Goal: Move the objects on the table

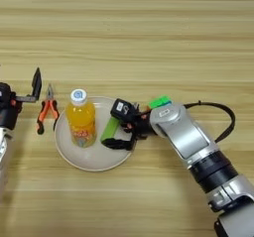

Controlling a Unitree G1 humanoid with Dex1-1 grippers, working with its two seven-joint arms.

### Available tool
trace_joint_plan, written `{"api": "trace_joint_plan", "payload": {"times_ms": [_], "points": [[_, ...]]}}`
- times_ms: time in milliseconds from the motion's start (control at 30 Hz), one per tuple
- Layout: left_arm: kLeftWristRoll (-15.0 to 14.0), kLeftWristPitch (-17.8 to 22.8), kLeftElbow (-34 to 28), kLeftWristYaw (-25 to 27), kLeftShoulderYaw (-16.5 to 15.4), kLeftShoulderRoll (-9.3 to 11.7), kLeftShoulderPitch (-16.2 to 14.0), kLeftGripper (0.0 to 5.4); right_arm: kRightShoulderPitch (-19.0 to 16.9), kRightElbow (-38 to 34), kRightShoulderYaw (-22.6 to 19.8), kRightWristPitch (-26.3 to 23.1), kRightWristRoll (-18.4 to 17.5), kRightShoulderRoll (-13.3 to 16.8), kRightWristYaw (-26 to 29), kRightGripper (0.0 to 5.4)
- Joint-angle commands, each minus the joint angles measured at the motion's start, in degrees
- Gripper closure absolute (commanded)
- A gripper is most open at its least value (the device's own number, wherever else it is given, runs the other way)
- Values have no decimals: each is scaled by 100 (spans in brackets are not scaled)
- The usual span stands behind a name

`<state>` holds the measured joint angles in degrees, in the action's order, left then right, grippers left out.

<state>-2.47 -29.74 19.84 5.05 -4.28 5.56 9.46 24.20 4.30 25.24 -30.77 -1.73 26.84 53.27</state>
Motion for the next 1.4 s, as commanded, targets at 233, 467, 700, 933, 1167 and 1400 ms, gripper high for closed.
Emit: {"api": "trace_joint_plan", "payload": {"times_ms": [233,467,700,933,1167,1400], "points": [[55,-12,38,-27,-18,28,70,0,-251,-174,-67,-215,-3,120,-35,87],[46,-7,15,-17,-20,36,46,0,-526,-861,-323,-315,-141,252,-93,87],[43,-3,-13,-7,-12,36,30,0,-987,-1795,-752,-505,-388,526,-154,88],[37,-12,9,1,-17,45,38,0,-1430,-2444,-1242,-638,-730,764,-251,88],[20,-27,55,28,-27,63,59,0,-2036,-2710,-1655,-624,-1017,939,-370,88],[11,-42,83,33,-38,69,74,0,-2503,-2786,-1923,-549,-1219,984,-478,88]]}}
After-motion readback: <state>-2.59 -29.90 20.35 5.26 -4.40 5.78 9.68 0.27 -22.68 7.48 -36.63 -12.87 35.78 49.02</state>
